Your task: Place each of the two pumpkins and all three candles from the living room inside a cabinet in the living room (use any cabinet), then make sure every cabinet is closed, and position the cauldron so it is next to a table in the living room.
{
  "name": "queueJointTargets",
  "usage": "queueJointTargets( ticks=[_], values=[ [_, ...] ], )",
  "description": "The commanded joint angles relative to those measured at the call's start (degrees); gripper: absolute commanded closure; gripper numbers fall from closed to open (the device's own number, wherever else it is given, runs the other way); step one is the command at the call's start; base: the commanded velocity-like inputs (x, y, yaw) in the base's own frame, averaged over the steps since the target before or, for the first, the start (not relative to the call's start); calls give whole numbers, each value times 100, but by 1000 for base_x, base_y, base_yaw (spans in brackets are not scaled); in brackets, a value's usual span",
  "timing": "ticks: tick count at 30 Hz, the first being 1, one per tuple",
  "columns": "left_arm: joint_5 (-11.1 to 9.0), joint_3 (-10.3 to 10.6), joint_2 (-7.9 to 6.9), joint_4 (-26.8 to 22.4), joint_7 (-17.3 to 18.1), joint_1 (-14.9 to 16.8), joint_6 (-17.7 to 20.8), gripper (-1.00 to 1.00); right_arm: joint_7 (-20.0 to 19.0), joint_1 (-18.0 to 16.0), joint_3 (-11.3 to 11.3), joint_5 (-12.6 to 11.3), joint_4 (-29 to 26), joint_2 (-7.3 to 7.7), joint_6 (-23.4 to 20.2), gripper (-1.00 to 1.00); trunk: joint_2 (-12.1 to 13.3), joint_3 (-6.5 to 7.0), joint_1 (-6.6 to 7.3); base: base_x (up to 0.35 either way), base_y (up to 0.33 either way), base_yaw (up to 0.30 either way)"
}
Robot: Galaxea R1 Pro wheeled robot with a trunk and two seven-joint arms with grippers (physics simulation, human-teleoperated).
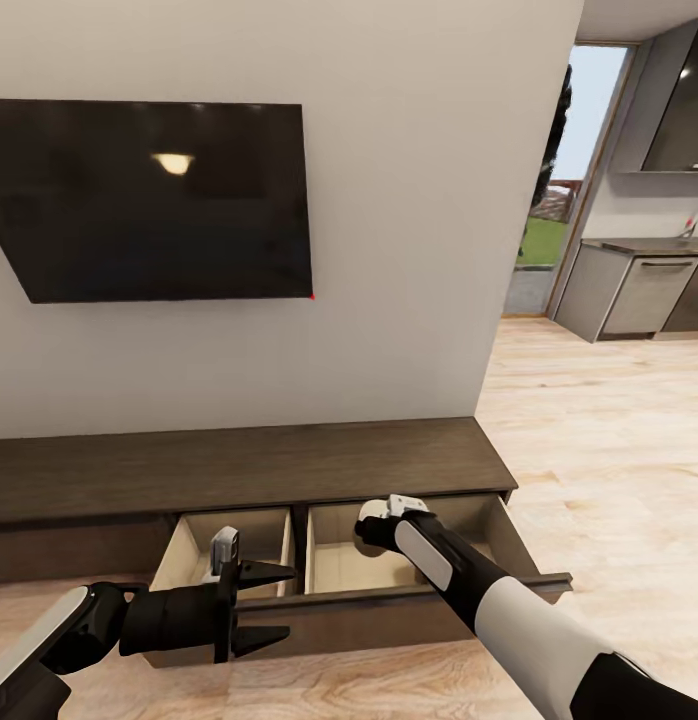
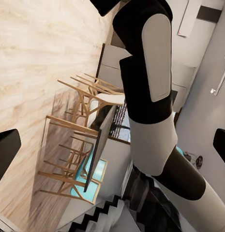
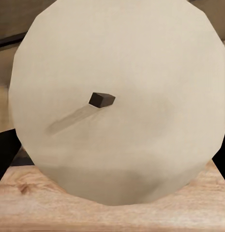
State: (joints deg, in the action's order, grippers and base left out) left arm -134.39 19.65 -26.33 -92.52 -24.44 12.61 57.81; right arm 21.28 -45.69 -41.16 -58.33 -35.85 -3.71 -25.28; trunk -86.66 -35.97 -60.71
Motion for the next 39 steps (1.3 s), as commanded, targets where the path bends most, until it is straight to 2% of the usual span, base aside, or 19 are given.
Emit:
queueJointTargets(
  ticks=[1,6,9,14,22,30,39],
  values=[
    [-61,4,-4,-3,-50,4,-1,-100,-9,-8,-24,-17,43,-37,-8,100,-3,-6,0,0,0,0],
    [-61,18,-4,-3,-42,4,2,-100,-170,-9,-36,23,428,-395,43,100,-3,-6,0,0,0,0],
    [-61,31,-4,-3,-36,4,6,-100,-183,-10,-40,37,500,-470,87,100,-124,-59,-66,0,0,0],
    [-61,54,0,-3,-34,4,11,-100,-177,-9,-52,39,519,-511,343,100,-324,-149,-175,0,0,0],
    [-61,79,-2,-3,202,4,11,-100,-150,-20,-50,38,810,-523,366,100,-645,-293,-351,0,0,0],
    [-61,82,-4,-3,237,-2,11,-100,-170,-28,-50,49,902,-525,421,100,-966,-436,-527,0,0,0],
    [-61,83,-4,-3,238,-4,11,-100,-177,-28,-59,70,904,-524,793,100,-1287,-580,-703,0,0,0]
  ],
)
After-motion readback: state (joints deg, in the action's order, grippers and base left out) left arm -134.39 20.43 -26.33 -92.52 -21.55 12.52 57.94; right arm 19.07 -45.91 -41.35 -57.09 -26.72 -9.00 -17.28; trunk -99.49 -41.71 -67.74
